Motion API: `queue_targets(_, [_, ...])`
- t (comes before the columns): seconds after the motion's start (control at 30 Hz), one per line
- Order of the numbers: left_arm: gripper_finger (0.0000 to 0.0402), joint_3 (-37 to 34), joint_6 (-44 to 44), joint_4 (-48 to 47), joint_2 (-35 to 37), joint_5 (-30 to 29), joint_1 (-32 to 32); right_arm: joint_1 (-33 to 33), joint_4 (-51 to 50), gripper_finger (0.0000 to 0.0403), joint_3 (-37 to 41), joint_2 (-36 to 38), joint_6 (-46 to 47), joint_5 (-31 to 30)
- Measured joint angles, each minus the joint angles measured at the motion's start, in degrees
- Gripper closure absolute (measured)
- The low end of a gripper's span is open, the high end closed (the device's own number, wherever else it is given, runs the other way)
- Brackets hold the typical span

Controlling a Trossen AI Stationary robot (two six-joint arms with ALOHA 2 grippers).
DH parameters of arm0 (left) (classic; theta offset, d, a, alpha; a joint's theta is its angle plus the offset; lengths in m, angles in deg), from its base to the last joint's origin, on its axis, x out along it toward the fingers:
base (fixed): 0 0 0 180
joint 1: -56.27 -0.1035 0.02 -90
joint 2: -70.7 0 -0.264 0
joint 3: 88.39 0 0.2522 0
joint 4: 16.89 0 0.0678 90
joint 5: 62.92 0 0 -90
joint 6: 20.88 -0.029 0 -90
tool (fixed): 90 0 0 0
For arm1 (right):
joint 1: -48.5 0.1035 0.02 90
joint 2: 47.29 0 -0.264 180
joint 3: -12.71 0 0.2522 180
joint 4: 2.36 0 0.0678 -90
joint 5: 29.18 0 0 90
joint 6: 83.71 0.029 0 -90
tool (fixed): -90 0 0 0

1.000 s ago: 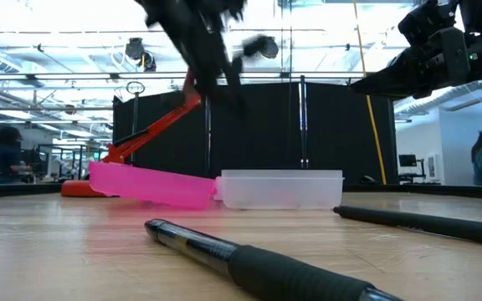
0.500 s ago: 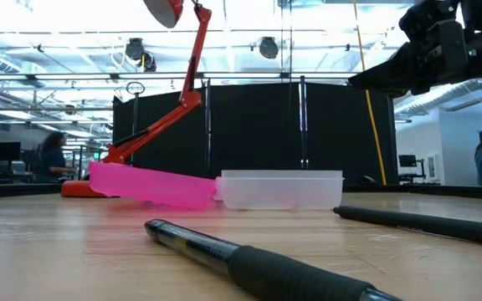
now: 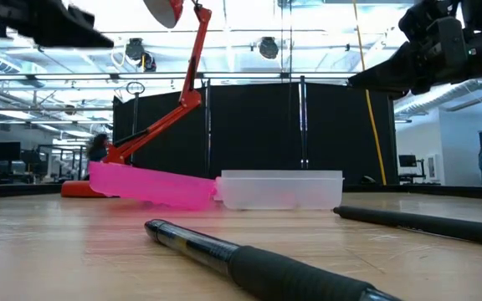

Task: Pick & place school supplies into a supply box
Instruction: Put the right black pen into the supply box

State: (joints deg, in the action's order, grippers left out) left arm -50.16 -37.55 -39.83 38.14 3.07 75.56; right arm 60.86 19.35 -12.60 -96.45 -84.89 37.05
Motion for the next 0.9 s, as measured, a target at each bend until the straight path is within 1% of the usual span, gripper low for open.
queue_targets(0.17, [0.0398, -8.6, 4.7, 5.5, 5.5, -0.9, -0.1, 0.0, -2.4, 0.0403, 0.0, 0.0, 1.8, 0.0])
queue_targets(0.27, [0.0393, -12.9, 7.7, 9.6, 8.0, -3.3, -0.1, 0.0, -3.4, 0.0403, 0.0, 0.0, 1.8, -0.4])
queue_targets(0.37, [0.0396, -17.9, 10.1, 16.9, 9.7, -4.3, -0.1, 0.0, -3.0, 0.0403, 0.0, 0.0, 2.7, -4.6])
queue_targets(0.47, [0.0397, -24.0, 11.0, 25.6, 10.2, -3.1, -0.1, 0.0, -1.7, 0.0403, 0.0, 0.0, 4.9, -8.7])
queue_targets(0.53, [0.0393, -23.7, 11.0, 22.4, 10.1, -3.1, -0.1, 0.1, 0.0, 0.0403, 0.0, -0.1, 6.3, -9.5])
queue_targets(0.6, [0.0392, -23.9, 11.9, 21.8, 10.0, -4.3, -0.1, 0.8, 1.5, 0.0403, -0.5, -0.6, 7.1, -9.8])
queue_targets(0.67, [0.0396, -23.8, 12.1, 21.9, 10.1, -4.6, -0.1, 2.1, 0.0, 0.0403, -3.0, -1.3, 7.2, -11.9])
queue_targets(0.7, [0.0398, -23.6, 11.8, 21.9, 10.1, -4.6, -0.1, 2.8, -2.3, 0.0403, -5.5, -1.8, 6.6, -13.3])
queue_targets(0.77, [0.0397, -23.4, 11.1, 22.9, 10.1, -4.5, -0.1, 4.6, -10.6, 0.0403, -12.8, -3.3, 6.1, -16.3])
queue_targets(0.83, [0.0388, -23.4, 9.4, 23.8, 10.1, -4.6, -0.1, 6.7, -24.7, 0.0403, -22.6, -6.0, 8.5, -20.0])
queue_targets(0.9, [0.0376, -23.4, 6.7, 25.1, 10.1, -4.6, -0.1, 8.7, -39.4, 0.0403, -33.6, -10.5, 13.4, -23.5])
